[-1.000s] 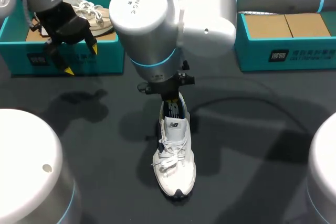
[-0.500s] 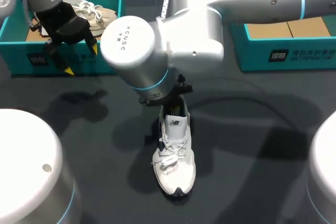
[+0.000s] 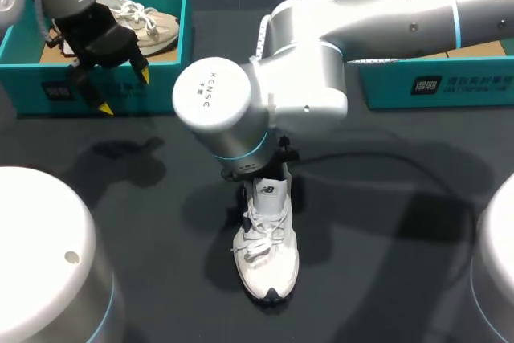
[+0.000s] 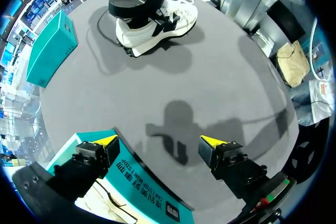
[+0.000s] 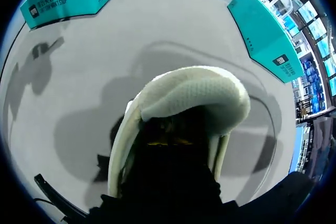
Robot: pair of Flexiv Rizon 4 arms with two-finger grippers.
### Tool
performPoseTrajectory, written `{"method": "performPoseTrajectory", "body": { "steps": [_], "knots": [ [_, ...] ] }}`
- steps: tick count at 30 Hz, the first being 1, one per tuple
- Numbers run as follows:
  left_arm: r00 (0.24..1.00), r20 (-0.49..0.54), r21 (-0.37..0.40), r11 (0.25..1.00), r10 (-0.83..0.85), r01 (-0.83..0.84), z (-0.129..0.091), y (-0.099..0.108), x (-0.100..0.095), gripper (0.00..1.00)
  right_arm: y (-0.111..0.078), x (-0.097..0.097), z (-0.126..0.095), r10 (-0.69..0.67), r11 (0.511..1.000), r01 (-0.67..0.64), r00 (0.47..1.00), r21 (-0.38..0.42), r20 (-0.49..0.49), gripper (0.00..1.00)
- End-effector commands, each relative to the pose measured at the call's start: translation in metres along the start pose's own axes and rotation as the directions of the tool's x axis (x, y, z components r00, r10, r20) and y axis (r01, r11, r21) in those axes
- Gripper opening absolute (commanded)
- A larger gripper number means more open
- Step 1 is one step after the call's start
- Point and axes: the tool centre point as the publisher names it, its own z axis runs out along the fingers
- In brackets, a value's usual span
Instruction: Take the shoe out of the shoebox, open the shoe tongue, remove and reinsert the insole, then place the shoe into the shoebox
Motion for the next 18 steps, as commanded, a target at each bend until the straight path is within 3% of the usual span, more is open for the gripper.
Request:
{"method": "performPoseTrajectory", "body": {
  "steps": [1, 5, 9, 18],
  "knots": [
    [1.000, -0.003, -0.003, 1.000, 0.000, 0.000, 0.000, 0.000, 0.000, 1.00, -0.015, 0.002, 0.019, 0.488, 0.872, -0.488, 0.873, 0.034, 0.002, 0.00],
    [1.000, -0.003, -0.003, 1.000, 0.000, 0.000, 0.000, 0.000, 0.000, 1.00, -0.029, 0.005, 0.018, 0.491, 0.869, -0.490, 0.871, 0.072, 0.010, 0.00],
    [1.000, -0.003, -0.003, 1.000, 0.000, 0.000, 0.000, 0.000, 0.000, 1.00, -0.026, 0.005, -0.004, 0.493, 0.867, -0.495, 0.869, 0.055, 0.035, 0.00],
    [1.000, -0.003, -0.003, 1.000, 0.000, 0.000, 0.000, 0.000, 0.000, 1.00, -0.007, -0.005, -0.053, 0.495, 0.866, -0.492, 0.869, -0.089, 0.018, 0.00]
  ]
}}
